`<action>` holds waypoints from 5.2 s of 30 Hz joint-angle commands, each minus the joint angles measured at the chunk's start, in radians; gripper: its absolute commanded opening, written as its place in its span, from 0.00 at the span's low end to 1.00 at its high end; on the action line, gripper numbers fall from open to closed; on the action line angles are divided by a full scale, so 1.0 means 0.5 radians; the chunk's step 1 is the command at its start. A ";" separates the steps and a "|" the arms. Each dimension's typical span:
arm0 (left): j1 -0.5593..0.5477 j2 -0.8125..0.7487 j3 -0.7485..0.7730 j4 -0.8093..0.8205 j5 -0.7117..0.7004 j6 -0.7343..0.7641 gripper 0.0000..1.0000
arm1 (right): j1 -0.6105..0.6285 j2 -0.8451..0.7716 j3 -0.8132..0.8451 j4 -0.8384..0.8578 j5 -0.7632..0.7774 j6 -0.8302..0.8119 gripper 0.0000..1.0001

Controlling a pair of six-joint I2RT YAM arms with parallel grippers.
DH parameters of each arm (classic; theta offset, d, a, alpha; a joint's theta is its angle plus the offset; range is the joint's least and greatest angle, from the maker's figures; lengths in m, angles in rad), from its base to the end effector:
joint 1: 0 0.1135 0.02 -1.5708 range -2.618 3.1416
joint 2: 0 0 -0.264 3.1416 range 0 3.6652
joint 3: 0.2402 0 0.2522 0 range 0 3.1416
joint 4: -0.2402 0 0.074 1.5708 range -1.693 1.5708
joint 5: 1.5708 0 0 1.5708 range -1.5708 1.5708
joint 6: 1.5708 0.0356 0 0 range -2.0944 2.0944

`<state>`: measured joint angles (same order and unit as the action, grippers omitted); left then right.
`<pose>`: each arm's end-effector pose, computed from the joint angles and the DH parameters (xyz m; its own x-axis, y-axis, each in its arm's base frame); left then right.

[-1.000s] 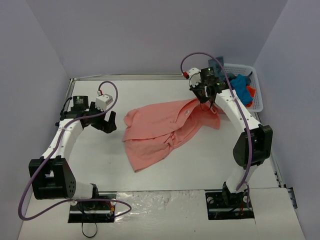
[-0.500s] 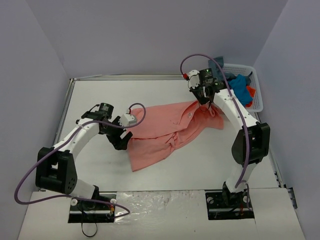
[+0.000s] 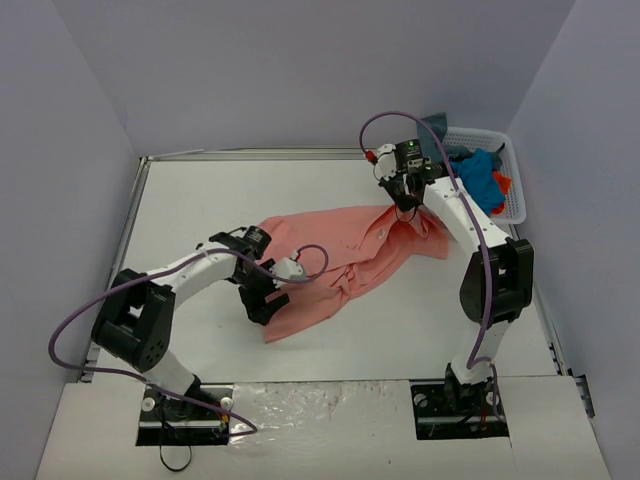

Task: Fold and stack the t-shirts
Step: Flatten out the tshirt

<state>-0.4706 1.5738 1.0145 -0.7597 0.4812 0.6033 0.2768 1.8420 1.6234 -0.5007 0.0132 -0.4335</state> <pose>0.2479 -0.1446 0.1962 -0.4244 0.7802 -0.4595 0.9054 0.3584 -0.2278 0.4093 0.1158 0.3011 -0.4644 -0.5686 -0.6790 -0.5055 0.7997 -0.3239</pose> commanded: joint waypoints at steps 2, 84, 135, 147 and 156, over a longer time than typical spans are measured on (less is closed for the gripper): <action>-0.191 0.104 -0.035 0.013 -0.140 -0.068 0.75 | -0.014 0.019 -0.010 -0.033 0.066 0.026 0.00; 0.864 -0.546 -0.066 0.320 -0.649 -0.602 0.02 | 0.741 0.479 0.303 -0.385 -0.628 -0.228 0.62; 1.245 -0.396 0.397 0.197 -0.886 -0.526 0.03 | 0.315 -0.162 0.143 -0.349 -0.217 -0.096 0.00; 1.291 -0.592 0.472 0.139 -0.901 -0.434 0.02 | -0.204 -0.380 -0.065 -0.324 -0.318 -0.118 0.00; 1.288 -0.776 0.140 0.127 -0.662 -0.256 0.02 | -0.225 -0.254 -0.344 -0.272 -0.416 -0.170 0.00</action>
<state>0.1440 1.2201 1.1069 -0.6762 0.1848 0.4011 0.1944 1.6871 1.4776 -0.6193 -0.2623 -0.4808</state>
